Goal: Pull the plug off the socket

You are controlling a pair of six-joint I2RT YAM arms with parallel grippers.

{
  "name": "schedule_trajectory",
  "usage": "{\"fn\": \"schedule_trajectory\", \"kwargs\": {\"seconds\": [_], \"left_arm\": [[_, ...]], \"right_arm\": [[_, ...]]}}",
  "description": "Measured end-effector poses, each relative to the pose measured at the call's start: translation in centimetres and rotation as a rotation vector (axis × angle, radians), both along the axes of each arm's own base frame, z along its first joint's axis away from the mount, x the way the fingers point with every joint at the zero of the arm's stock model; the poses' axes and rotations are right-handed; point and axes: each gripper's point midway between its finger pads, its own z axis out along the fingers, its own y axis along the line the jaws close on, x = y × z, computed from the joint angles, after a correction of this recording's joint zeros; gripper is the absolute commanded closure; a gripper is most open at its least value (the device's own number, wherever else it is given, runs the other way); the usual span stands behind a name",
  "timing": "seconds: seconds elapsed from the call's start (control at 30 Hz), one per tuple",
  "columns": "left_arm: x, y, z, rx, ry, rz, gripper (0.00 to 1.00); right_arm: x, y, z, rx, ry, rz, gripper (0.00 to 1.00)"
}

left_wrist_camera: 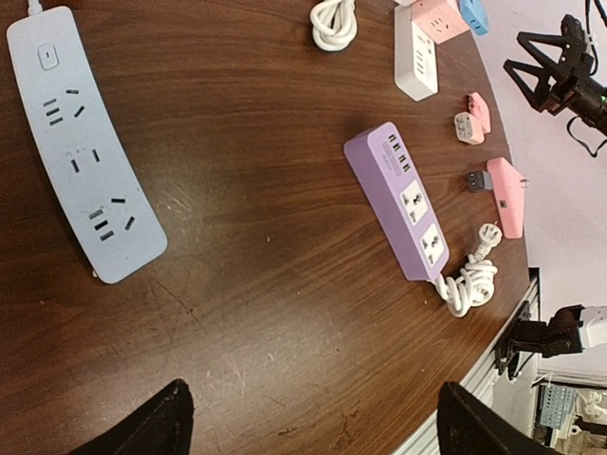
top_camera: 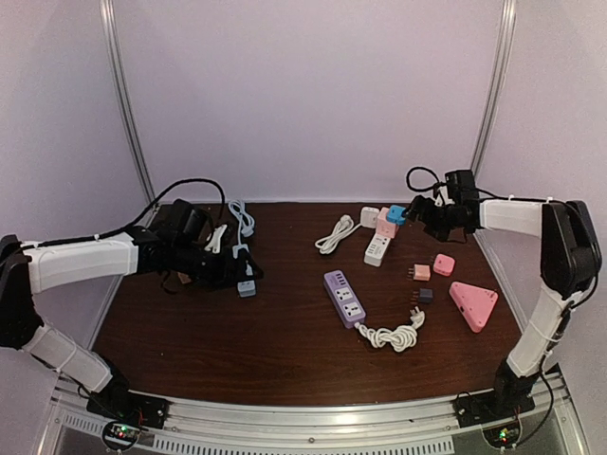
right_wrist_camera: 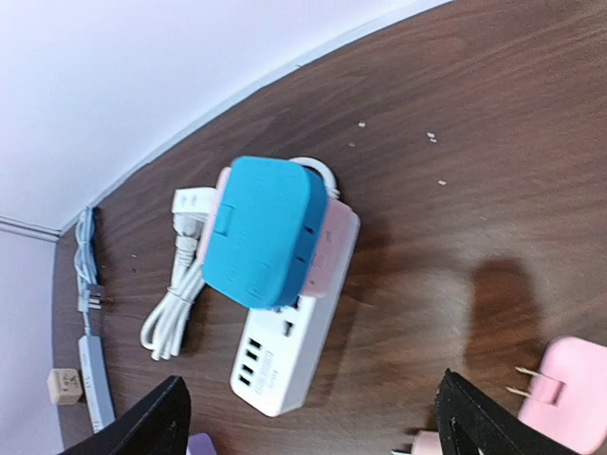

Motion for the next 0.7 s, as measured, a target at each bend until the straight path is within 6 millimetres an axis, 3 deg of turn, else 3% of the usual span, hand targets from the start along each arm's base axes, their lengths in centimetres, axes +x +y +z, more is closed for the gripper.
{"fn": "schedule_trajectory", "kwargs": {"seconds": [0.17,0.33,0.7], "left_arm": [[0.1,-0.6,0.1,-0.008,0.002,0.028,0.10],[0.2,-1.0,-0.1,-0.007,0.007,0.051,0.10],[0.4,-1.4,-0.5,0.004,0.018,0.069,0.10]], "right_arm": [[3.3,2.0,0.0,0.148,-0.042,0.049,0.13],[5.6,2.7,-0.6,0.249,-0.040,0.068,0.18],[7.0,2.9,-1.2,0.369,-0.006,0.059,0.39]]}}
